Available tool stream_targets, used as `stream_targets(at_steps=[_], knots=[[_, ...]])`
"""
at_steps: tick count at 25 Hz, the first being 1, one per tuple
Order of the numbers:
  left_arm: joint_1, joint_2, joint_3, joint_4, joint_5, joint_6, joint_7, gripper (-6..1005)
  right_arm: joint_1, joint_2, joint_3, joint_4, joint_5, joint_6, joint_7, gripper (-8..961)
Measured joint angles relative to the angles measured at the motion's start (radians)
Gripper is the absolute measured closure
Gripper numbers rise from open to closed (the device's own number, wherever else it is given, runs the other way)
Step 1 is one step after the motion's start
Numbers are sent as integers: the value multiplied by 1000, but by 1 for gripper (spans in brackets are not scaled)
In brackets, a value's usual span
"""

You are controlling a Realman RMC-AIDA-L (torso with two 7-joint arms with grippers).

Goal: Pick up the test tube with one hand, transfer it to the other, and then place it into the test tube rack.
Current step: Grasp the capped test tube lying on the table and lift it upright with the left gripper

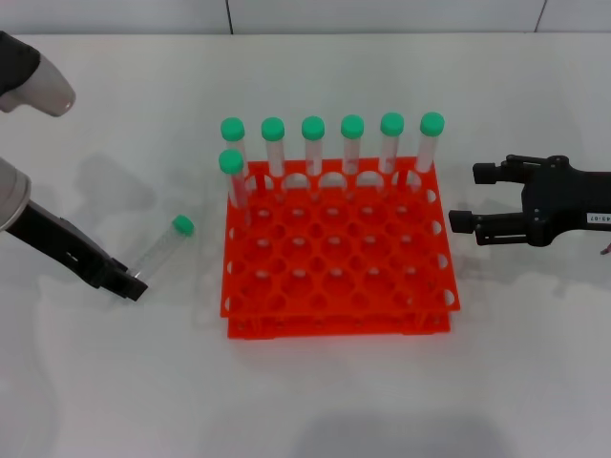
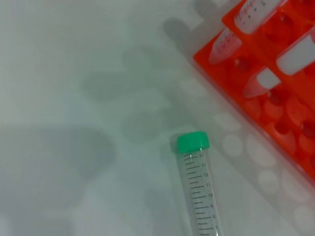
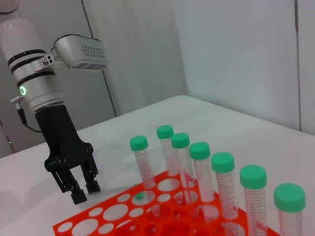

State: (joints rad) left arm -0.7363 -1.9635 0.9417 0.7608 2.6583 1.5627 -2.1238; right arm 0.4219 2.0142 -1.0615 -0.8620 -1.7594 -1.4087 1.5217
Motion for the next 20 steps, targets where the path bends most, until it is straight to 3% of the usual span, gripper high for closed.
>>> stream_targets(at_steps=[20], knots=[[-12, -4, 0, -28, 20, -24, 1, 673, 2, 0, 0, 9, 0, 7, -9, 101]])
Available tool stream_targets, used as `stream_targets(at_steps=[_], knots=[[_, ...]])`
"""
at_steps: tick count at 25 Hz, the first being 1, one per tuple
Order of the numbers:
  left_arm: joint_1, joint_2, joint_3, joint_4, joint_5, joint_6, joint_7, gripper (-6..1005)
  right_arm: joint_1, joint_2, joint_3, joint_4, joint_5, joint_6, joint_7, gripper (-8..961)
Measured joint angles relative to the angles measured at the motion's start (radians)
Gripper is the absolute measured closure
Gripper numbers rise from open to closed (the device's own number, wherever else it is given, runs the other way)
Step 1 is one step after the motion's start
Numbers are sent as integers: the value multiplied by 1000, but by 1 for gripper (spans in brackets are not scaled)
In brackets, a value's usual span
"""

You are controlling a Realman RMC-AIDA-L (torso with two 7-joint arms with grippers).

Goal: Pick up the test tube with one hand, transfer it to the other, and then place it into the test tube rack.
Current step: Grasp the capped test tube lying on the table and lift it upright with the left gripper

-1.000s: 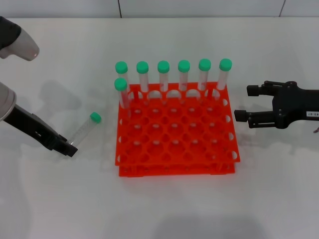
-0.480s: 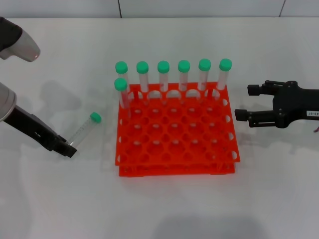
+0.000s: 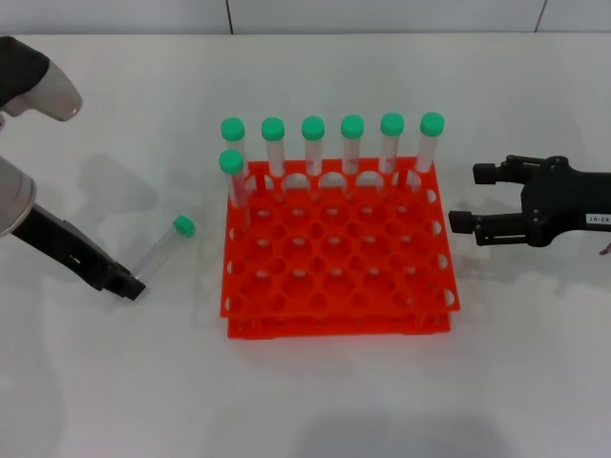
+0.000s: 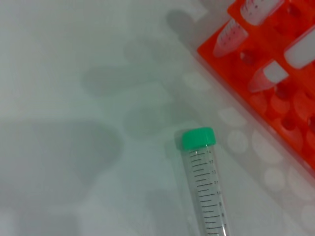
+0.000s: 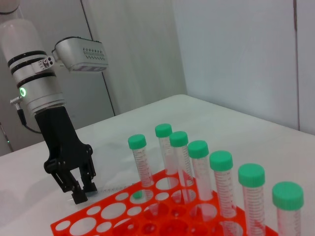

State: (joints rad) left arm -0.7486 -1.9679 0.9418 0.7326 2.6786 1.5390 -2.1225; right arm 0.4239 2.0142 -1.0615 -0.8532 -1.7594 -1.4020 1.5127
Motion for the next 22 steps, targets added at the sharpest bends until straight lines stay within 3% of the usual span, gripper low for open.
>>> stream_targets(at_steps=[22], knots=[[0, 13, -32, 1, -8, -18, -26, 792, -4, 0, 0, 0, 9, 1, -3, 102]])
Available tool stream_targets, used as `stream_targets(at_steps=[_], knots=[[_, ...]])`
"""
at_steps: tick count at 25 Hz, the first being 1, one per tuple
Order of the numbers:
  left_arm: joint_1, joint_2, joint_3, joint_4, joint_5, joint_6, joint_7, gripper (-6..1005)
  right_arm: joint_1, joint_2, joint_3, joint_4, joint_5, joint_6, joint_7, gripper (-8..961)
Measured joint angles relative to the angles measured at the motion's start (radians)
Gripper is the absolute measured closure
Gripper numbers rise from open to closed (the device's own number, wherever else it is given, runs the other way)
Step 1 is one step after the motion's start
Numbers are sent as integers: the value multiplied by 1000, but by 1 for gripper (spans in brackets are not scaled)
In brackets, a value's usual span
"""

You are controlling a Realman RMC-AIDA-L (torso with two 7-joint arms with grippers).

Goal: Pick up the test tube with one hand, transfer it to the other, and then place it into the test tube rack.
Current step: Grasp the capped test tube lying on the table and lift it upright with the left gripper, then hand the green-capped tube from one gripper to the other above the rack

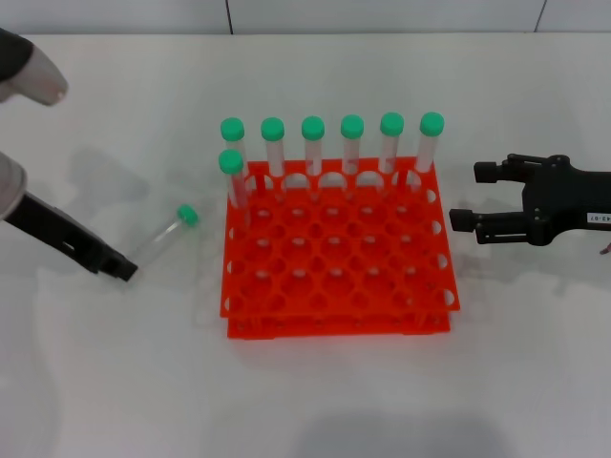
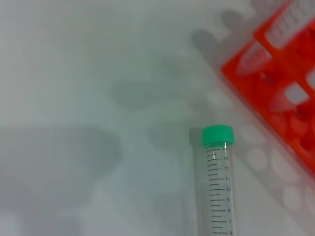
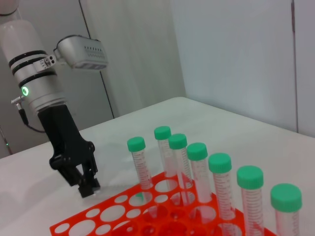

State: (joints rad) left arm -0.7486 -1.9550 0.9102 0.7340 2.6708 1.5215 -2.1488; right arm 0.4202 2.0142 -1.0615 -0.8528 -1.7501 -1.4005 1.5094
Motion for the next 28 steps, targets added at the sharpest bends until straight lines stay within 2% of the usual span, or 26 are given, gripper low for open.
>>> stream_targets(at_steps=[8, 15, 20, 28], knots=[[12, 24, -135, 10, 0, -5, -12, 806, -3, 0, 4, 0, 0, 1, 0, 102], [37, 40, -325, 68, -26, -11, 15, 810, -5, 0, 4, 0, 1, 2, -1, 102], [69, 58, -351, 92, -139, -23, 24, 812, -5, 0, 5, 6, 17, -1, -12, 102], [112, 55, -352, 117, -398, -57, 69, 816, -4, 0, 10, 24, 28, 0, -29, 102]])
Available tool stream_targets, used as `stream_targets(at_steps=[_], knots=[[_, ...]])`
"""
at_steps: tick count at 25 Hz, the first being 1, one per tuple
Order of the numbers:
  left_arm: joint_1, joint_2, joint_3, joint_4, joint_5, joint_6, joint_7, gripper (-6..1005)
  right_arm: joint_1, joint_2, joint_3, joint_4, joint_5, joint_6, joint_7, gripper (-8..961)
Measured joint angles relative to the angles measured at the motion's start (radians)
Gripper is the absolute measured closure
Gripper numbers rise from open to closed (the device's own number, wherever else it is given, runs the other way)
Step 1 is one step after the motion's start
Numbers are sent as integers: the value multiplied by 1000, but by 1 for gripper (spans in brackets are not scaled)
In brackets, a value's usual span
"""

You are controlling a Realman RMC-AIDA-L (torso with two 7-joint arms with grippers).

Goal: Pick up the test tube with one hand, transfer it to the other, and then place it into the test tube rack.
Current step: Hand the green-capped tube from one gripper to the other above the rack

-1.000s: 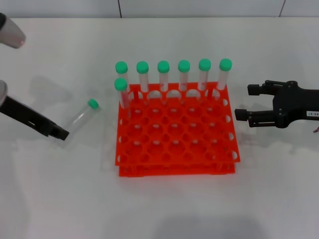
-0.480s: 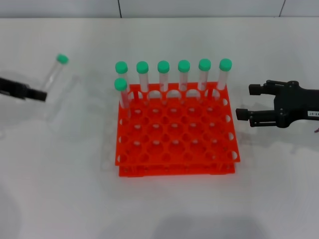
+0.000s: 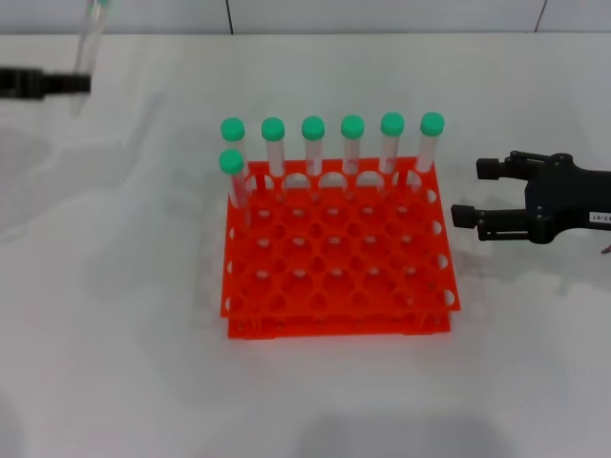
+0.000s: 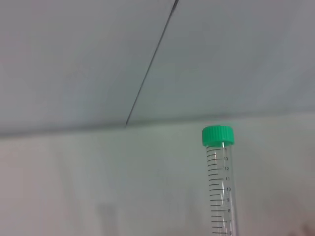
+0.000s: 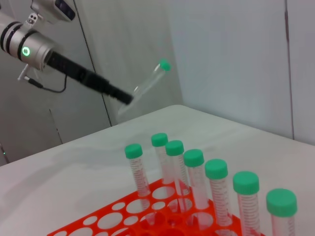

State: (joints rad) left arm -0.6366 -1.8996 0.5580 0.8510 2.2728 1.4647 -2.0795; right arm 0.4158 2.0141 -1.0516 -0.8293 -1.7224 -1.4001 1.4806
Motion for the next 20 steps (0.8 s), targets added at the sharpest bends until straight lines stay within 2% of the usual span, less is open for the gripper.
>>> stream_targets(at_steps=[4, 9, 14, 20], knots=[[13, -9, 0, -6, -163, -12, 57, 818, 0, 0, 0, 1, 8, 0, -7, 102], [15, -38, 4, -23, -323, -19, 148, 821, 0, 0, -1, 1, 24, 0, -11, 102], [-15, -65, 11, -88, -407, -18, 249, 823, -1, 0, -1, -2, 26, -1, -11, 102], [-69, -72, 62, -178, -431, -9, 302, 826, 1, 0, -1, -8, 26, -6, -11, 103]])
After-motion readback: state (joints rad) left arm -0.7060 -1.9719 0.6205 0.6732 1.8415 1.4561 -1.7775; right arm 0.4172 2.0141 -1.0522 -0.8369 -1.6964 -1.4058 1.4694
